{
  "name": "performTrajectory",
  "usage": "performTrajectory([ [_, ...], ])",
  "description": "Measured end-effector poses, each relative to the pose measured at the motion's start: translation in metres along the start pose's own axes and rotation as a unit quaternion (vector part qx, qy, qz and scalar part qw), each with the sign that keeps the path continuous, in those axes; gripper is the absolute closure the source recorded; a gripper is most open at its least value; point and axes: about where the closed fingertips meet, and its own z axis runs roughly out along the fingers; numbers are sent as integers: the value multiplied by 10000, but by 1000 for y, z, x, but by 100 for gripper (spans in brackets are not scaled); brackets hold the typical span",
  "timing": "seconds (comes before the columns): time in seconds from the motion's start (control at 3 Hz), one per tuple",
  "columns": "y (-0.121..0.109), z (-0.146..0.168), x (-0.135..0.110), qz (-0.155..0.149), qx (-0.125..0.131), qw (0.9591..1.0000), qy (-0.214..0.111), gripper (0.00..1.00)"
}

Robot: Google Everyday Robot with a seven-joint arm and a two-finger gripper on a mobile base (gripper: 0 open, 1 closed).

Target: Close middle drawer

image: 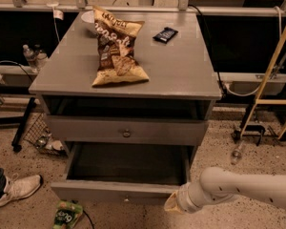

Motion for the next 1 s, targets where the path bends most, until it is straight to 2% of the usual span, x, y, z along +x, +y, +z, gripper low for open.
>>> performTrajectory([
  [0.33,-13,6,7,-4,112,9999,-11,100],
  [1.0,-48,2,-3,-315,439,9984,-172,100],
])
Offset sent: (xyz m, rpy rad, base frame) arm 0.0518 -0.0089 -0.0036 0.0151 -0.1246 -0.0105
